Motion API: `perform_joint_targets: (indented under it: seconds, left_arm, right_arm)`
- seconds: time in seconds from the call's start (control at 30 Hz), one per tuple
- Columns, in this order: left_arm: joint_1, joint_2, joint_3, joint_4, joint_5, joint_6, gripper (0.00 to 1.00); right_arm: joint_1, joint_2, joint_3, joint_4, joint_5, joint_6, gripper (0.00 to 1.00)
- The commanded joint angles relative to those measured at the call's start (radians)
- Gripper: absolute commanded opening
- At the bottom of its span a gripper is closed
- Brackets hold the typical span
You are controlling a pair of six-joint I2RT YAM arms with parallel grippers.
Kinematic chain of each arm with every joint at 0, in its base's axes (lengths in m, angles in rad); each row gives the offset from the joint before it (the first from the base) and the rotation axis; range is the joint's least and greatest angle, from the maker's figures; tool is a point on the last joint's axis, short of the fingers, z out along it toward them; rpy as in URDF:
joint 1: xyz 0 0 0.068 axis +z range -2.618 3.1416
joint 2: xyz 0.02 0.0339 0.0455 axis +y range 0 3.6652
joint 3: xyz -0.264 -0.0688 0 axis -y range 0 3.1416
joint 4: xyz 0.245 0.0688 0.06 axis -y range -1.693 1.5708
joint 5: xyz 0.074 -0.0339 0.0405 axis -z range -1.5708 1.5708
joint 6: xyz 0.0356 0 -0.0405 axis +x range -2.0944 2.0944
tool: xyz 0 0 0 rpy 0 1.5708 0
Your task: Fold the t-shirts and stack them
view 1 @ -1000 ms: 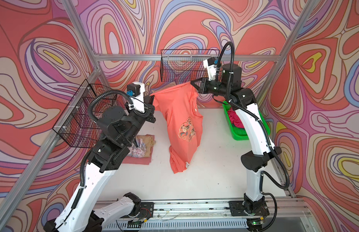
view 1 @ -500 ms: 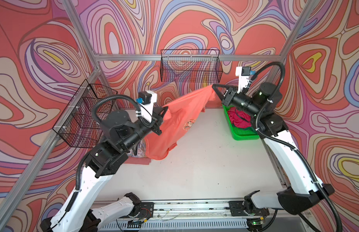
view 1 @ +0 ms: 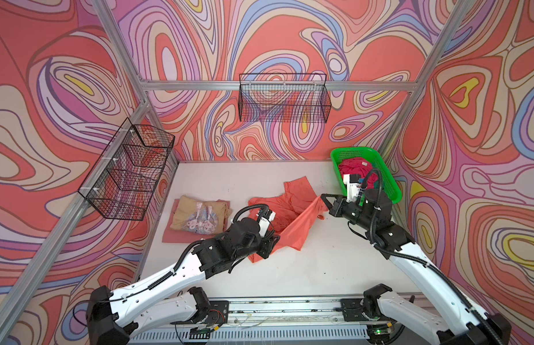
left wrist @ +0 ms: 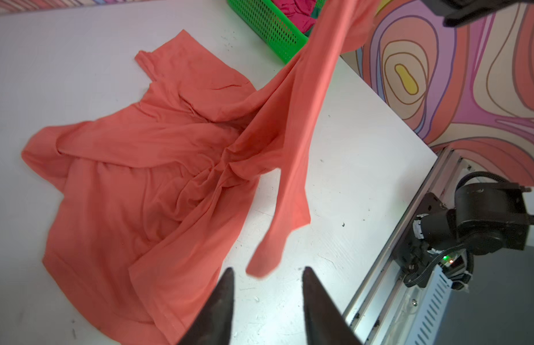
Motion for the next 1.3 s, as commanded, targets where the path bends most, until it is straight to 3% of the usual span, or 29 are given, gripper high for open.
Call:
perform_joint_targets:
  seconds: [0.0,0.03,0.07,0.3,0.43,0.47,0.57,0.67,0.8,0.9,1.0,1.27]
  left_arm:
    - [0.002,-0.019,0.036,-0.007,-0.041,0.006,0.85]
    - [0.017,-0.006,0.064,-0.029,-0.027,0.034,0.96]
    - [0.042,0.014,0.101,-0.057,-0.018,0.045,0.99]
    - [0.417,0.31,0.337,-0.234,0.202,-0.067,1.0]
    - [0.536,0.537,0.487,-0.329,0.254,-0.096,0.97]
    - [0.554,0.59,0.52,-0.338,0.279,-0.096,0.96]
    - [0.591,0.711,0.598,-0.365,0.279,-0.094,0.94]
    - [0.624,0.817,0.677,-0.404,0.329,-0.111,0.92]
    - [0.63,0.936,0.773,-0.454,0.29,-0.088,0.91]
    - [0.63,0.995,0.817,-0.464,0.276,-0.08,0.88]
    - [0.632,1.046,0.864,-0.469,0.267,-0.075,0.84]
    - [0.633,1.172,0.97,-0.514,0.249,-0.056,0.73]
  right_arm:
    - [-0.005,-0.057,-0.043,-0.037,0.055,0.012,0.0]
    - [-0.005,-0.072,-0.064,-0.038,0.052,0.016,0.0]
    - [-0.005,-0.085,-0.079,-0.039,0.049,0.021,0.0]
    - [-0.005,-0.12,-0.195,-0.027,0.063,0.109,0.0]
    - [-0.006,-0.122,-0.209,-0.115,0.175,0.134,0.0]
    - [-0.005,-0.121,-0.197,-0.166,0.229,0.141,0.09]
    - [-0.005,-0.128,-0.153,-0.252,0.308,0.136,0.52]
    - [-0.007,-0.102,-0.068,-0.338,0.429,0.136,0.77]
    - [-0.006,0.05,0.065,-0.395,0.498,0.091,0.87]
    - [-0.005,0.194,0.128,-0.313,0.427,0.037,0.9]
    - [-0.005,0.389,0.238,-0.238,0.381,-0.026,0.9]
    - [-0.013,0.894,0.583,-0.219,0.45,-0.095,0.89]
